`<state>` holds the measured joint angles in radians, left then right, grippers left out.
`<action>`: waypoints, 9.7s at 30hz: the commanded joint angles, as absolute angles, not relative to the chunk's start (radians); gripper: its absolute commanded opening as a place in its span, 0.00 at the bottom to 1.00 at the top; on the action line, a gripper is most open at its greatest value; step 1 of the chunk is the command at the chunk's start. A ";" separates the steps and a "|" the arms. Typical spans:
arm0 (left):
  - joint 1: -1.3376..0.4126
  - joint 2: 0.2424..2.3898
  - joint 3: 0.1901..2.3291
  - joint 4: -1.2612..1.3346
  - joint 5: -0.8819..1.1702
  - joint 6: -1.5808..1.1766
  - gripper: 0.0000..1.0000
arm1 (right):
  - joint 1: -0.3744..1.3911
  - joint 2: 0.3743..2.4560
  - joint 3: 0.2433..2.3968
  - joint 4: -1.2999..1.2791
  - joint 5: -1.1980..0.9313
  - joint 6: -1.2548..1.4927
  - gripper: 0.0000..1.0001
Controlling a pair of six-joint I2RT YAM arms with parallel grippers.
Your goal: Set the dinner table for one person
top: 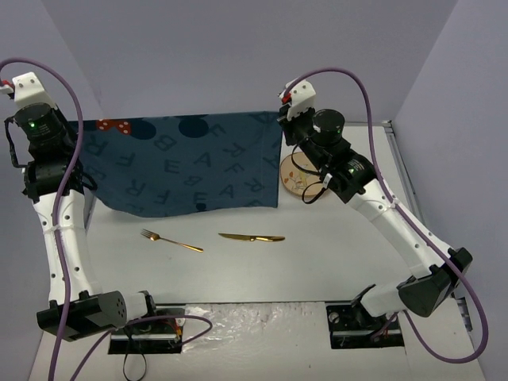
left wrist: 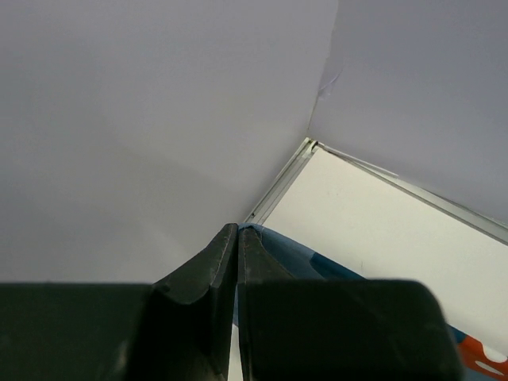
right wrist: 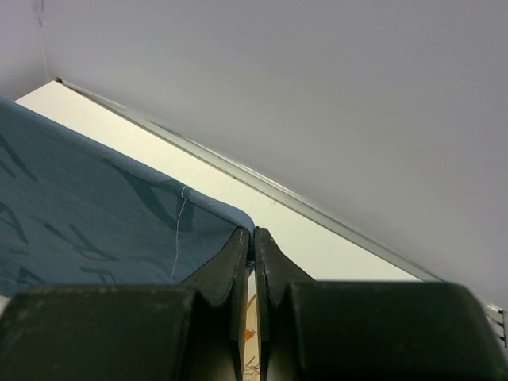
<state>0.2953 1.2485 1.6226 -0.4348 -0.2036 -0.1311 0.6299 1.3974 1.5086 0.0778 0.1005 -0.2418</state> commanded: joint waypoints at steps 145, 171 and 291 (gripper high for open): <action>0.359 1.753 1.181 -0.371 -0.112 -0.658 0.06 | 0.666 1.744 0.908 0.423 0.135 0.370 0.62; 0.332 1.630 1.151 -0.359 -0.108 -0.614 0.70 | 0.665 1.719 0.892 0.454 0.059 0.340 0.61; 0.288 1.163 1.126 -0.532 0.000 -0.382 0.97 | 0.609 1.985 1.476 0.216 -0.226 -0.151 0.76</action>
<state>0.2779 1.1835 1.1133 -0.5571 0.0021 -0.3923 0.6167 2.1429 1.4158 0.2085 -0.2329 -0.2036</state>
